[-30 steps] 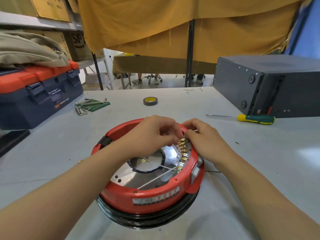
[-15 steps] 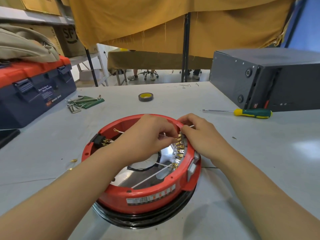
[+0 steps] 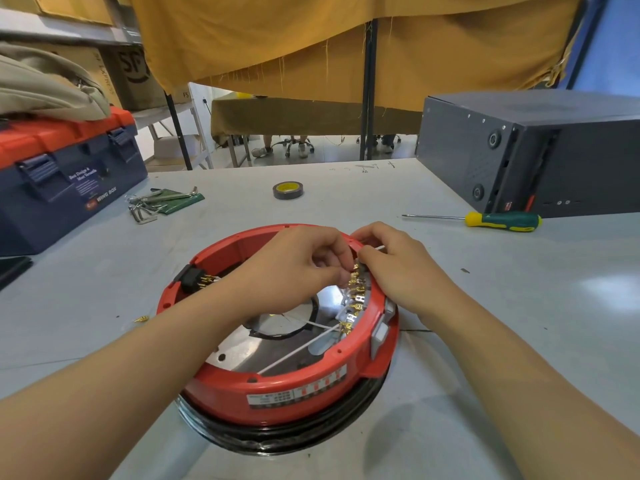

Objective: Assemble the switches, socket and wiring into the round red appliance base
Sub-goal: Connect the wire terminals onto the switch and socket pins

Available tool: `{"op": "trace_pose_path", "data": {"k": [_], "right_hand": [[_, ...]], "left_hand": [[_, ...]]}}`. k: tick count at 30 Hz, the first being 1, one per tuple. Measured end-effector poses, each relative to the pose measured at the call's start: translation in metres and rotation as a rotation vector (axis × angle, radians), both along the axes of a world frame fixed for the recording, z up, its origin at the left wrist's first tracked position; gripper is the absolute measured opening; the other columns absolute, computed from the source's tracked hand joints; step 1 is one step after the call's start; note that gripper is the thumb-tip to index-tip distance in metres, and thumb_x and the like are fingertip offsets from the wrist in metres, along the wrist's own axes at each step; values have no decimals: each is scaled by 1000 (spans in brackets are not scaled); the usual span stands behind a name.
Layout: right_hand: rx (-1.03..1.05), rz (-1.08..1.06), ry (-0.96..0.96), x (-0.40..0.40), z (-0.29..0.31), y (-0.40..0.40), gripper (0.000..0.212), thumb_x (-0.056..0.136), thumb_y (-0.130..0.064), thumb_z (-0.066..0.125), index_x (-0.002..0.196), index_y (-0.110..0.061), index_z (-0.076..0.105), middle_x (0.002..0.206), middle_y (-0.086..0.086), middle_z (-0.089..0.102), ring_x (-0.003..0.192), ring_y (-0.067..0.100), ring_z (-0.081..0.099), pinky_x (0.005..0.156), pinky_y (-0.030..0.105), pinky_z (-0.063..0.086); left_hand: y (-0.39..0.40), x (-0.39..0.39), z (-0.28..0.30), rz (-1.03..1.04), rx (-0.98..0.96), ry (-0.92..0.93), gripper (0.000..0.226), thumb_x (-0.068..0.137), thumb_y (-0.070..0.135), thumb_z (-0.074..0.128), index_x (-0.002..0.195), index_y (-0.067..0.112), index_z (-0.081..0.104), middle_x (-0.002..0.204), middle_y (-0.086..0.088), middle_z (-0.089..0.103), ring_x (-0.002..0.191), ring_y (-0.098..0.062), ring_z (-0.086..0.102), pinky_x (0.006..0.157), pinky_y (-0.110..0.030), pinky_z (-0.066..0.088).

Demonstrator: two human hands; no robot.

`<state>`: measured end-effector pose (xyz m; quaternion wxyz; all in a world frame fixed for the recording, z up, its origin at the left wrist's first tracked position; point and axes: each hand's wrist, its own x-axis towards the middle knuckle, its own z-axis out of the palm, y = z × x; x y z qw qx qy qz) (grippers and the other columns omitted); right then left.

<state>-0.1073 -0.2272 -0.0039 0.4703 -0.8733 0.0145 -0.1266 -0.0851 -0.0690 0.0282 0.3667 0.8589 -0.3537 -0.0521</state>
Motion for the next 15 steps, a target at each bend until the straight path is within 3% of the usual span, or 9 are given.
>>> {"op": "trace_pose_path", "data": {"k": [6, 15], "right_hand": [[-17, 7, -2, 0, -1, -1, 28, 92, -19, 45, 115, -23, 59, 103, -7, 60, 81, -1, 54, 58, 13, 37], [-22, -1, -17, 1, 0, 0, 27, 91, -18, 46, 114, -21, 60, 105, -5, 61, 84, 6, 55, 62, 13, 39]], "left_hand": [[-1, 1, 0, 21, 6, 16, 12, 83, 7, 66, 80, 19, 66, 72, 6, 68, 64, 2, 59, 62, -11, 45], [-2, -1, 2, 25, 7, 54, 7, 84, 6, 66, 81, 11, 70, 67, 8, 67, 56, 6, 58, 53, -3, 38]]}}
